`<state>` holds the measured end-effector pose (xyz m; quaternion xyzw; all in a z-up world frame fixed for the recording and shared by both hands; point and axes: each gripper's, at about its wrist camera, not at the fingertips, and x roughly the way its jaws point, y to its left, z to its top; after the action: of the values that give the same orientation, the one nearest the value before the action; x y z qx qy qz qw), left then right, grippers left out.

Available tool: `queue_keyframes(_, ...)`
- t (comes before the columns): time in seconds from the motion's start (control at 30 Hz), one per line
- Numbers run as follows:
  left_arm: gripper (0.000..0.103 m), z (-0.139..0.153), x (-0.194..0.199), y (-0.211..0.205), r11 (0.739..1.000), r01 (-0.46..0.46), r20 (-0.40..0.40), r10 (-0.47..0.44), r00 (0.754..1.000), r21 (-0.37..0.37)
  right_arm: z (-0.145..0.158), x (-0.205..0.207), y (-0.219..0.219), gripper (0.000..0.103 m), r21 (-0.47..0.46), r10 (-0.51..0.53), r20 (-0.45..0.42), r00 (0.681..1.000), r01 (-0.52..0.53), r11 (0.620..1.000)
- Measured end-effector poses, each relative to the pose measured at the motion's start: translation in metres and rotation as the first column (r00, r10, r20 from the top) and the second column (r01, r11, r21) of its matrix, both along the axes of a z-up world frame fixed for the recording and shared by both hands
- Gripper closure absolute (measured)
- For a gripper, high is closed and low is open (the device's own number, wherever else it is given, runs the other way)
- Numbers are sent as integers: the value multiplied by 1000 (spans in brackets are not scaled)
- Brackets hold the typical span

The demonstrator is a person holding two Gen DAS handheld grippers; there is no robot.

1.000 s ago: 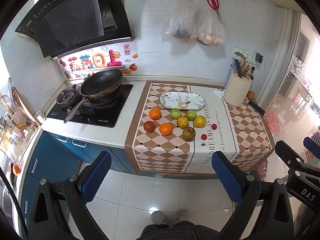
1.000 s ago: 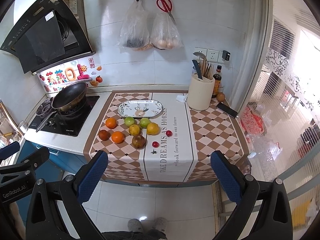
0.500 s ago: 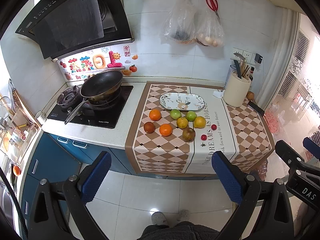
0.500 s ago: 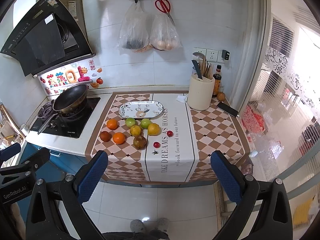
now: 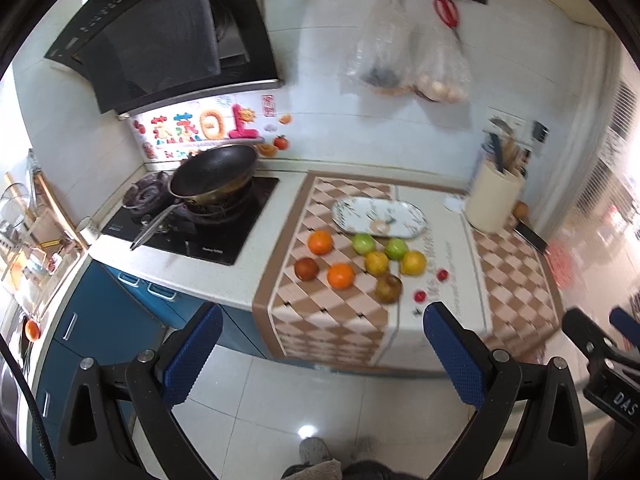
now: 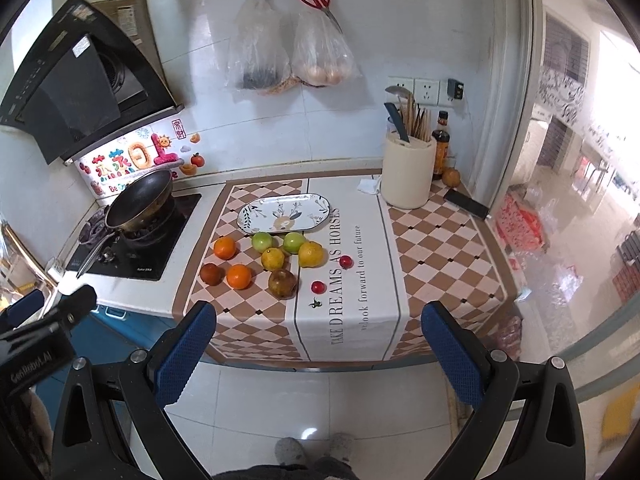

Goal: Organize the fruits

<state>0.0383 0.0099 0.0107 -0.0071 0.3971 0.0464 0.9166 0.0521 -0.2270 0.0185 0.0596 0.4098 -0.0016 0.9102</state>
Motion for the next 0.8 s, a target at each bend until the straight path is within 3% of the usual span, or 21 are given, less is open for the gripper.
queue_keyframes(0.27, 0, -42, 61, 2, 990, -110, -21, 112, 993, 94, -71, 75, -17, 0, 89, 63, -88, 994, -55, 994)
queue_keyframes(0.57, 0, -123, 161, 45, 978, -129, -205, 161, 965, 162, -188, 186, 22, 1, 144, 118, -293, 949, -79, 986)
queue_keyframes(0.7, 0, -178, 213, 78, 983, -102, -350, 150, 925, 153, -250, 234, 50, 2, 160, 118, -395, 911, -58, 985)
queue_keyframes(0.8, 2, -225, 251, 103, 994, -83, -490, 107, 865, 71, -286, 261, 68, 3, 174, 100, -461, 882, -21, 985)
